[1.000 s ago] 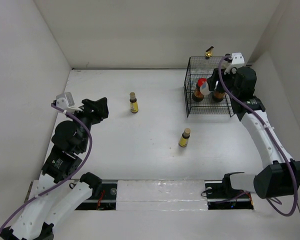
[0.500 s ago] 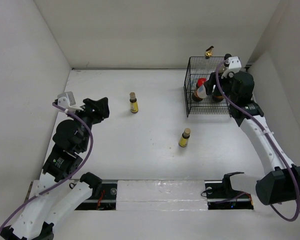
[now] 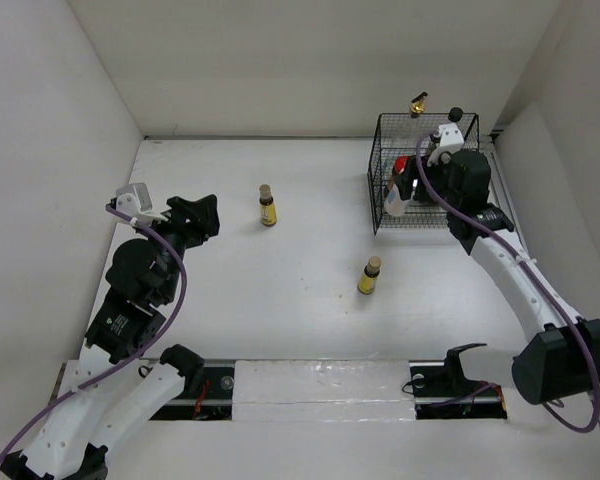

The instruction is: Organize the condiment bottles

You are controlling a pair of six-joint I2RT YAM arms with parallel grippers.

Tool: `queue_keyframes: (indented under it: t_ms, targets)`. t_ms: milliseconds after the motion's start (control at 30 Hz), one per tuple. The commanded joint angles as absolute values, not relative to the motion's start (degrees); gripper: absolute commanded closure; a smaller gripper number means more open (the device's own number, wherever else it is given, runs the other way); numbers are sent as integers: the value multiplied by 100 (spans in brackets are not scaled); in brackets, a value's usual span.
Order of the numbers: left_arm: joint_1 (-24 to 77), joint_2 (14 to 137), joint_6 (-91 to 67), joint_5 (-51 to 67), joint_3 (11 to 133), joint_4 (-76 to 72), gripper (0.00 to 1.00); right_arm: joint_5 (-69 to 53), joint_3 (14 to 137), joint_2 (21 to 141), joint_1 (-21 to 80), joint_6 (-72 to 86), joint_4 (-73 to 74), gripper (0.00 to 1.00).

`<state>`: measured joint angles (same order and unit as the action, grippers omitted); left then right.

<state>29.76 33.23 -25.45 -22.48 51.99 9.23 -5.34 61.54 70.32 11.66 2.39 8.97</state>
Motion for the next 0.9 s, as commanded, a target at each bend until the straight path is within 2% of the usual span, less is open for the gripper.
queue_keyframes:
  t_ms: [0, 267, 500, 700, 867]
  targets:
    - [2953, 3296, -2487, -2188, 5229, 659, 37, -361, 6196, 7285, 1187, 264, 440, 63]
    - [2953, 3243, -2487, -2250, 5229, 659, 37, -158, 6302, 8111, 1239, 377, 335, 63]
    - [2953, 3243, -2487, -2197, 5229, 659, 37, -53, 6363, 8578, 1292, 378, 334, 55]
    - [2953, 3243, -2487, -2250, 5229, 659, 37, 176, 6214, 8044, 1292, 483, 176, 57]
    - [2953, 3357, -2487, -2198, 5229, 712, 37, 465, 6108, 7445, 1354, 536, -394, 64]
